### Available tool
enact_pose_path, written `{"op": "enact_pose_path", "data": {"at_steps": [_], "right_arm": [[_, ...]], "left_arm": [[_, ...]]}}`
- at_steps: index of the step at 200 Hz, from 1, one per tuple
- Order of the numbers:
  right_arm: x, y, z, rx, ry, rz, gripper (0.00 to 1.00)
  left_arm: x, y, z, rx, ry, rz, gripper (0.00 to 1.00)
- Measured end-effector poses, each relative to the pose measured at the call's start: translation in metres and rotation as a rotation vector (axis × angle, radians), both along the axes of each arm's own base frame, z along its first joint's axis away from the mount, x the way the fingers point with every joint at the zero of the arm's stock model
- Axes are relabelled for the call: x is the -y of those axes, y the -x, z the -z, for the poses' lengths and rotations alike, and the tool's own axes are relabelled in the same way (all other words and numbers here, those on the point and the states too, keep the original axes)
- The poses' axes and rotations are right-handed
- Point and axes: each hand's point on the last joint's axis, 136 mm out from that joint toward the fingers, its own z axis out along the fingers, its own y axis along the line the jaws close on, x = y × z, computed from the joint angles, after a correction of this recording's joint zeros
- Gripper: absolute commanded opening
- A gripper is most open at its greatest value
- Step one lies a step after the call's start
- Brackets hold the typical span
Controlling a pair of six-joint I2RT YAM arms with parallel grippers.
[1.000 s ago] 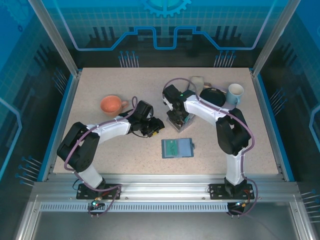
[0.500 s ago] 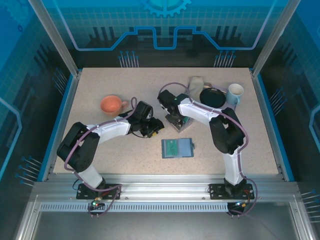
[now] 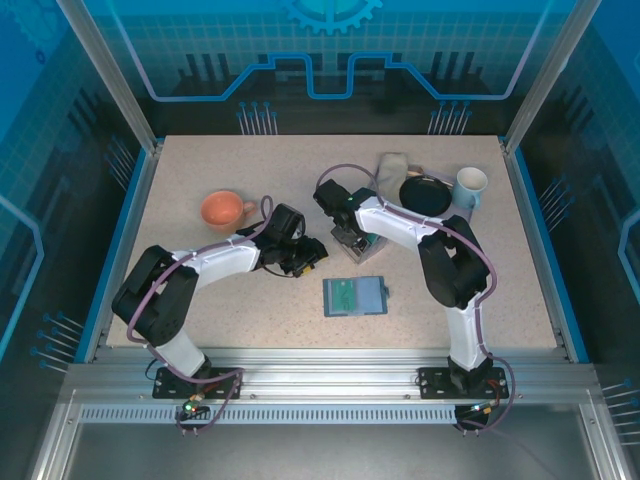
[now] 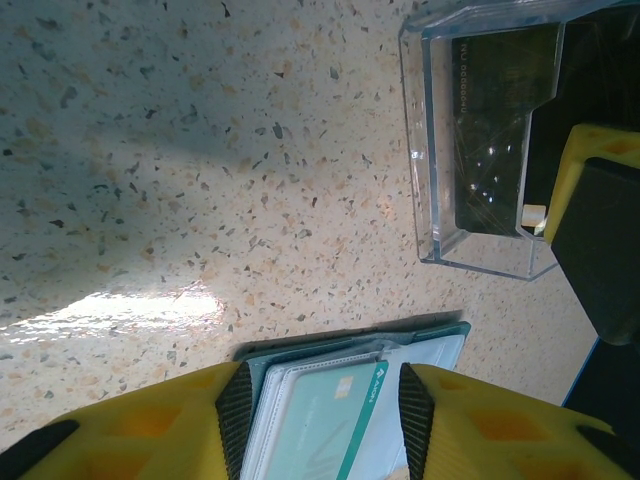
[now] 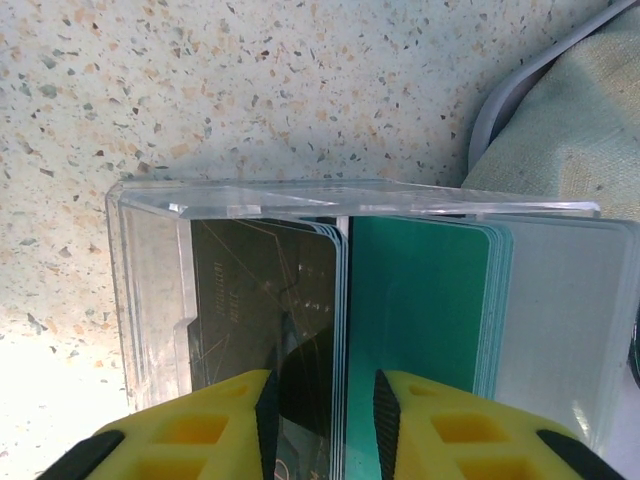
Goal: Put the credit cards into the card holder
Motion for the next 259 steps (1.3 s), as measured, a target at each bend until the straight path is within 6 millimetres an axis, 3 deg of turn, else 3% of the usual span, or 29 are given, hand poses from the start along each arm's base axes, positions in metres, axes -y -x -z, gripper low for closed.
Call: {"op": "enact_pose_path", "data": {"at_steps": [14,75,128,173,259], "right_arm": [[0.0,0.0,0.0,0.0,0.002,-0.002,0.23],[0.001,-0.001,-0.006,0.015,0.004,-0.001,0.21],[0.003,-0.003,-0.015,0.037,0.005,-0.003,0.09],[0.001,0.0,-0.017,0.027,-0.018,-0.001,0.05],[-0.007,0.034,-0.082,0.009,-0.347,0.063,0.0]], "left_arm": [[0.0,0.0,0.0,0.002,0.001,0.0,0.46],[0.0,0.0,0.0,0.002,0.001,0.0,0.46],[0.0,0.0,0.0,0.002,0.001,0.0,0.46],[0.0,0.0,0.0,0.002,0.001,0.0,0.46],[0.001,-0.002,-0.015,0.036,0.02,0.002,0.5]]}}
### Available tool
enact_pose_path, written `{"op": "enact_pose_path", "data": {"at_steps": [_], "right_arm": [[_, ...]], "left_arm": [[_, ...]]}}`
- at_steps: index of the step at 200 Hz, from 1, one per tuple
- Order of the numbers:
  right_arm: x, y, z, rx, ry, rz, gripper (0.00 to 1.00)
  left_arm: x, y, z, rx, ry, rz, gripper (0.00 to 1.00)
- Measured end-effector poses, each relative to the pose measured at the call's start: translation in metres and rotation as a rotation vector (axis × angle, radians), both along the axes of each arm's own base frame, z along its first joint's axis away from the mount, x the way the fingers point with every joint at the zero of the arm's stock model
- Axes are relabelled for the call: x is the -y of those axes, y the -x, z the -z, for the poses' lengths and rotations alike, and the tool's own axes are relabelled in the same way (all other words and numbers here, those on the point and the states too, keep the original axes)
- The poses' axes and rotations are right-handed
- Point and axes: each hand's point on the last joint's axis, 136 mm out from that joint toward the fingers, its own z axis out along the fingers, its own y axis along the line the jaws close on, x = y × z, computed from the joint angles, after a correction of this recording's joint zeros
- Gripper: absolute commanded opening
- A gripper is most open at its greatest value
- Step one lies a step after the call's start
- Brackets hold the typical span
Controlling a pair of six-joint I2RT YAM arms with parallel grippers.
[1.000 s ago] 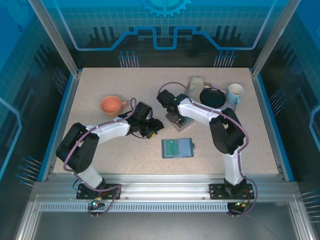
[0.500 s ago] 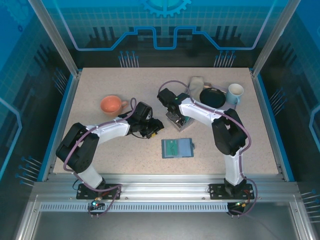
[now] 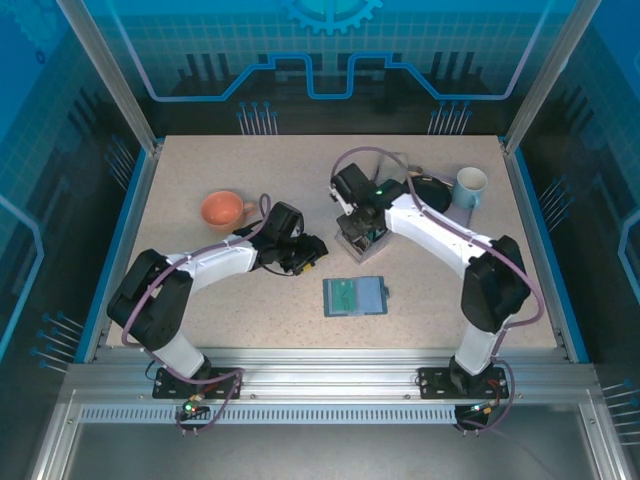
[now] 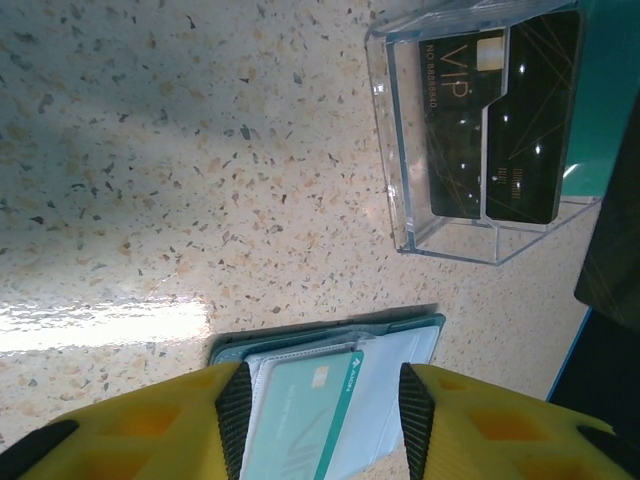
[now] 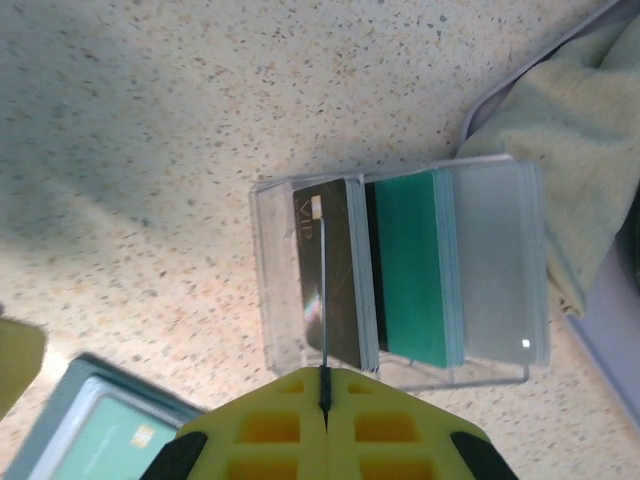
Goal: Put the credit cards into the card holder
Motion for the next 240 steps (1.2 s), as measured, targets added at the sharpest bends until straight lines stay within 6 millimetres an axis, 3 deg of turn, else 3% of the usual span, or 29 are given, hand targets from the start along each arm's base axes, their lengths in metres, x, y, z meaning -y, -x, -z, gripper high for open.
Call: {"op": "enact_pose_path", "data": {"at_steps": [37,74,107,185,240], "right_arm": [[0.014,0.015,-0.022,-0.059,-0.255,0.096,0.0],[0.031,0.024,-0.051,-0.107,-0.631,0.226,0.0],[0.028,0.033,-0.071,-0.172,-0.863,0.249,0.0],[0.021,0.038,-0.09,-0.277,-1.117,0.25,0.0],[0.019,0.039,-0.09,-0.303,-1.157,0.255,0.0]], "left_arm": [[0.007,-0.006,-0.026,0.071,0.08,0.024,0.6],[0.022,-0.016,-0.059,0.157,0.227,0.071,0.66],[0.039,-0.02,-0.089,0.214,0.363,0.128,0.67],[0.062,-0.023,-0.136,0.274,0.56,0.209,0.55],[0.065,-0.023,-0.149,0.295,0.594,0.228,0.31]]}}
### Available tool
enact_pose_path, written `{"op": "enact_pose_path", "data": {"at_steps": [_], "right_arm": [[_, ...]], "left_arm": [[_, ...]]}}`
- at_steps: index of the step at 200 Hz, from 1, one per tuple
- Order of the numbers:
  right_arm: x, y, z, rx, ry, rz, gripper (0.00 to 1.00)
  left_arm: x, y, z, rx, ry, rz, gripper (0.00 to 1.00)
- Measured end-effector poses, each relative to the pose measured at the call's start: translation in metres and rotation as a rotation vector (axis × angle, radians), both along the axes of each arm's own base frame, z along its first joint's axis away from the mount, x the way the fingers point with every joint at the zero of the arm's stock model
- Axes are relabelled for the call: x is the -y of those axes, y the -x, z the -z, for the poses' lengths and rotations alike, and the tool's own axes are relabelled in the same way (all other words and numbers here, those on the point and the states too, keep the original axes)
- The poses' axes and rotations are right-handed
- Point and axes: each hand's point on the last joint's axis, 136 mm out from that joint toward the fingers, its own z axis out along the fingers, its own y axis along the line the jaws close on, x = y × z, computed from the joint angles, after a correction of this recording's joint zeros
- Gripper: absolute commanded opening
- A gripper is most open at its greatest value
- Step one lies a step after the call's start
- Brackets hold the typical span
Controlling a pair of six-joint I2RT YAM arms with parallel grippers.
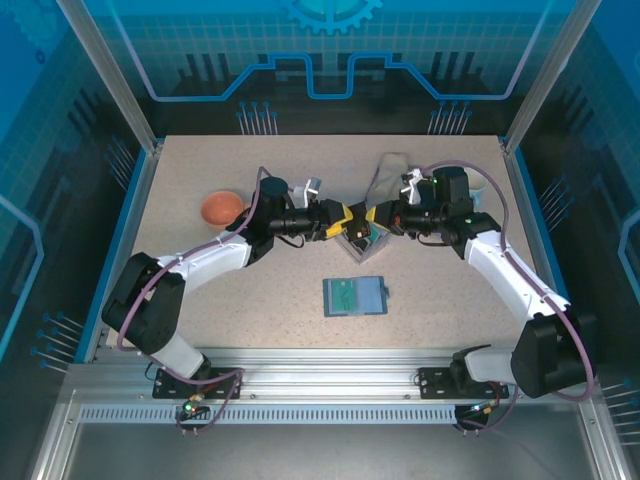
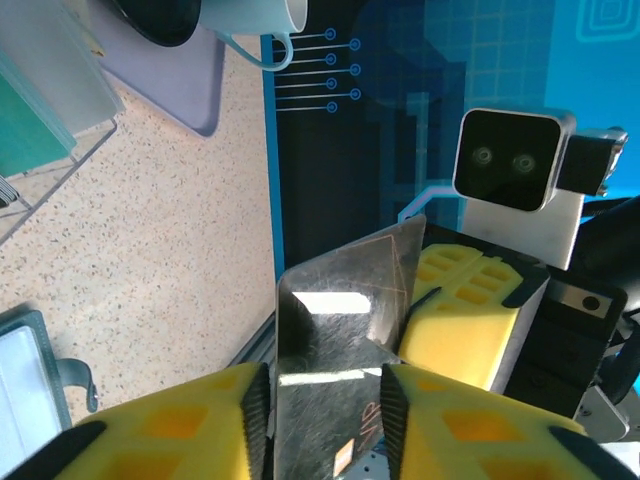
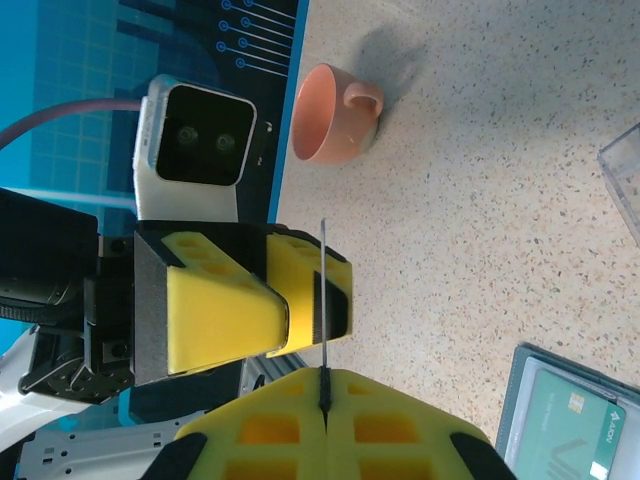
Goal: Put the credit cards into the card holder
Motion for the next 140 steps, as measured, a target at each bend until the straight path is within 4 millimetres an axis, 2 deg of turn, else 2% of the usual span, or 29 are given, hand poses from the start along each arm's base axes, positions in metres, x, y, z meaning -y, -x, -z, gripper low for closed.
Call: {"op": "enact_pose_path", "data": {"at_steps": [63,81,95,117,140], "right_arm": [[0.001,0.0,0.008,-0.017,0.003,0.012,0.0],[0.003,0.001,0.016,-0.033,0.014,0.021,0.06],[0.006,0.003,0.021,-0.042,0.035,0.027,0.16],[0.018,0.011,0.04,-0.059,0.142,0.06,0.42],[0.032,0.028,0.078,-0.098,0.334,0.081,0.56]], "left_arm": [[0.001,0.0,-0.004,0.009,0.015,0.004,0.08],[0.001,0.0,-0.005,0.012,0.014,0.006,0.01],[0.0,0.002,0.0,0.01,-0.006,0.011,0.0],[-0.008,0.009,0.016,-0.012,-0.089,0.0,0.0],[-0.016,0.023,0.038,-0.028,-0.195,-0.001,0.0]]}}
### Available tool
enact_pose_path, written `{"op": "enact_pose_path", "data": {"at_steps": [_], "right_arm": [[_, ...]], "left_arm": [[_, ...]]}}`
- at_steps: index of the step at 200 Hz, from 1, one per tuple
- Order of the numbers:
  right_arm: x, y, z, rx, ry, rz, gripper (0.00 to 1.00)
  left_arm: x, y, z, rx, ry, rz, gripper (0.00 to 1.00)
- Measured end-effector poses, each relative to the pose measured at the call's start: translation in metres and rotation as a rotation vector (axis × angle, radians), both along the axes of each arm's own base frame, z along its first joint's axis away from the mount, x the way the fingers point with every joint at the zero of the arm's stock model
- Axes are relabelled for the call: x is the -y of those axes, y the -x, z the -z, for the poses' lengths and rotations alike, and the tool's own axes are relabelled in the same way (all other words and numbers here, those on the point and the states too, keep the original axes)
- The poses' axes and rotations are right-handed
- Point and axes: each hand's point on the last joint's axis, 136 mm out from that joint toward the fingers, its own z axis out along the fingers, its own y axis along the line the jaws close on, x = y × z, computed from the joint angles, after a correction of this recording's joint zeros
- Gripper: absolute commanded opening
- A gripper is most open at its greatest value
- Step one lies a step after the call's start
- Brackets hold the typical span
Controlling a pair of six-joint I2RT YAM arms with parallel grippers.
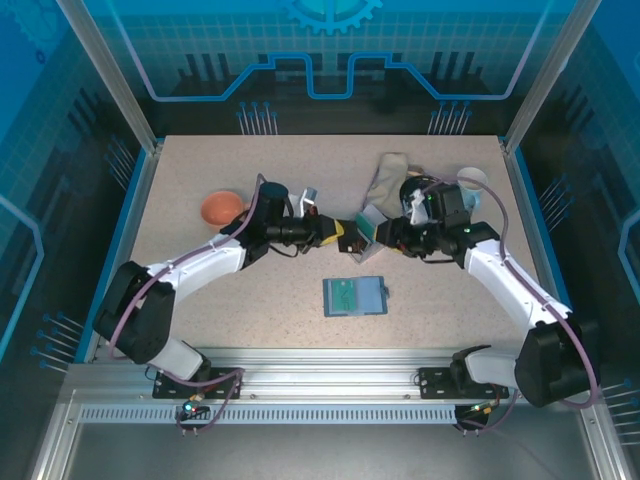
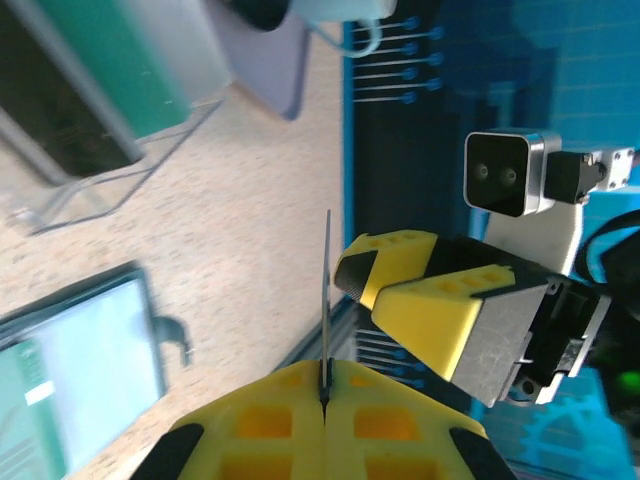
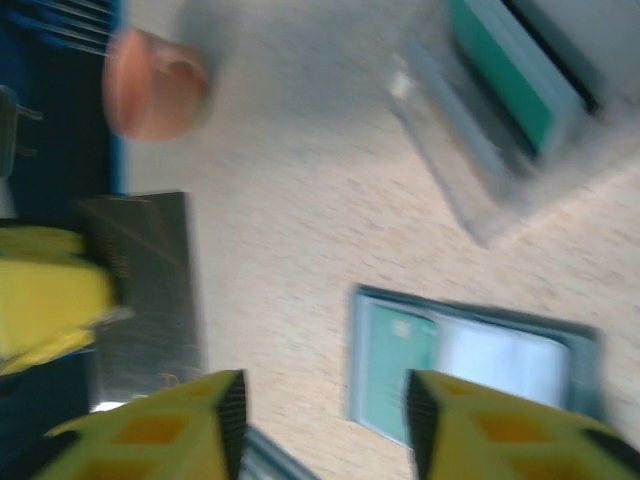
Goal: Put the credit cards into the card holder
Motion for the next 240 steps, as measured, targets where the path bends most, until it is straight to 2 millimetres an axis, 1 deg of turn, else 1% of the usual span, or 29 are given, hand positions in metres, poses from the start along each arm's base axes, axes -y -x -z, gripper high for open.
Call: {"op": "enact_pose_path", "data": {"at_steps": [9,21,32,46,53,66,85,117,134,163,188,223,240], "right_arm": [[0.002,0.011,0.019,-0.023,0.079,-0.014,0.58],[0.005,0.031,0.048,-0.08,0.18,-0.042,0.61],[0.008,0.047,0.069,-0.127,0.261,-0.074,0.68],[0.011,0.061,0.087,-0.156,0.35,-0.106,0.75],[0.011,0.066,0.093,-0.16,0.392,-0.121,0.77],[0.012,0.07,0.099,-0.154,0.449,-0.139,0.77],[0.017,0.069,0.108,-0.159,0.509,-0.138,0.74],[0.019,0.069,0.127,-0.198,0.558,-0.151,0.67],[0.017,0.068,0.133,-0.206,0.566,-0.16,0.59],[0.017,0.068,0.142,-0.227,0.582,-0.163,0.4],[0.016,0.067,0.147,-0.233,0.58,-0.166,0.28],[0.015,0.066,0.148,-0.234,0.578,-0.159,0.27],[0.018,0.063,0.147,-0.233,0.596,-0.143,0.27]], "left_arm": [[0.001,0.008,0.011,-0.01,-0.037,0.013,0.0],[0.005,0.022,0.027,-0.034,-0.079,0.042,0.0],[0.011,0.037,0.043,-0.057,-0.12,0.075,0.0],[0.016,0.053,0.062,-0.086,-0.162,0.109,0.0],[0.019,0.059,0.071,-0.102,-0.18,0.125,0.0],[0.02,0.067,0.086,-0.13,-0.207,0.135,0.0],[0.016,0.068,0.103,-0.157,-0.241,0.124,0.0],[0.015,0.066,0.116,-0.176,-0.267,0.115,0.0],[0.015,0.066,0.124,-0.187,-0.28,0.111,0.0],[0.013,0.066,0.135,-0.204,-0.302,0.111,0.0],[0.014,0.065,0.143,-0.21,-0.312,0.113,0.0],[0.02,0.062,0.144,-0.204,-0.311,0.121,0.0],[0.019,0.061,0.145,-0.197,-0.32,0.117,0.0]]}}
